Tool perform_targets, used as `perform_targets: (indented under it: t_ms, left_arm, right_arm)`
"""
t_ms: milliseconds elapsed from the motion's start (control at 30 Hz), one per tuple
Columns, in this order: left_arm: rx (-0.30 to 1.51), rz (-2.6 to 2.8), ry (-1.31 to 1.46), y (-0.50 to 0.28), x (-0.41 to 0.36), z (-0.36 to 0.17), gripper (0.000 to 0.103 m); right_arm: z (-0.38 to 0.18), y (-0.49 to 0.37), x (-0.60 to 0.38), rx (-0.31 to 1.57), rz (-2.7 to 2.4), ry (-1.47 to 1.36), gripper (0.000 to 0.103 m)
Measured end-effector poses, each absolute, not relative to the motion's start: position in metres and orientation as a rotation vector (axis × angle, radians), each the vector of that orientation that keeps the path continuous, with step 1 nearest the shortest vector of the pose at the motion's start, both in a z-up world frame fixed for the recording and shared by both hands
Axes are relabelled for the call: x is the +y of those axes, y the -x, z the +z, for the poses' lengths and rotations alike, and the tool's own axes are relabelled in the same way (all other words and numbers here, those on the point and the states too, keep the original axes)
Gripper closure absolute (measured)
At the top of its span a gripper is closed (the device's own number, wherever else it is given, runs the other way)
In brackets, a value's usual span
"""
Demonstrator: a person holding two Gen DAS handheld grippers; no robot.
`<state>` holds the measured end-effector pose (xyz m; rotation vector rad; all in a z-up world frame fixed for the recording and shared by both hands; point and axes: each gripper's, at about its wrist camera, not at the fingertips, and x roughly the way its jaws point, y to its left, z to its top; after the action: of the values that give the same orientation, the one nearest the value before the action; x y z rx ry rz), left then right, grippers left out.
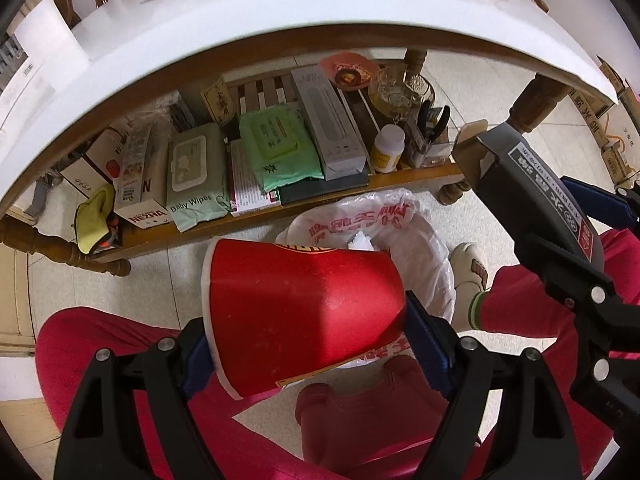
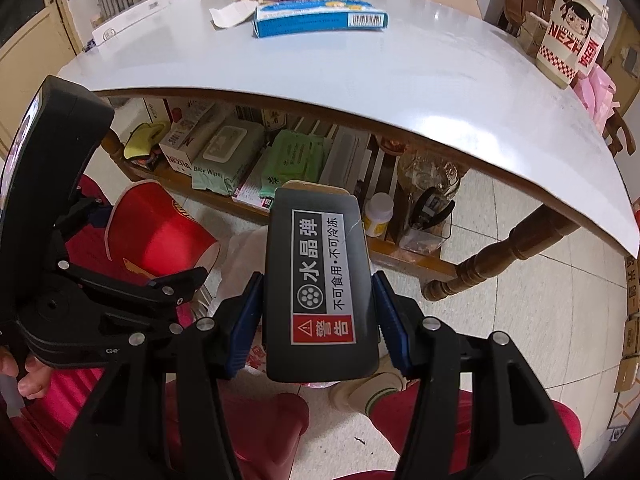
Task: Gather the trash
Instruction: 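Carry the black box and red cup down over the white plastic bag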
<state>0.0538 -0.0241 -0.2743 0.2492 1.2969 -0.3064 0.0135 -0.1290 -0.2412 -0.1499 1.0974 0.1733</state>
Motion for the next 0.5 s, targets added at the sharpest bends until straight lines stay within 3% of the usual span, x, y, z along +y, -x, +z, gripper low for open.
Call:
perform_targets:
  t_ms: [500]
  left_arm:
    - [1.404, -0.303, -0.248, -0.069, -0.024, -0.322, 0.024]
  right_arm:
    - [-0.287, -0.025, -0.135, 1.191, 0.162, 0.128, 0.049]
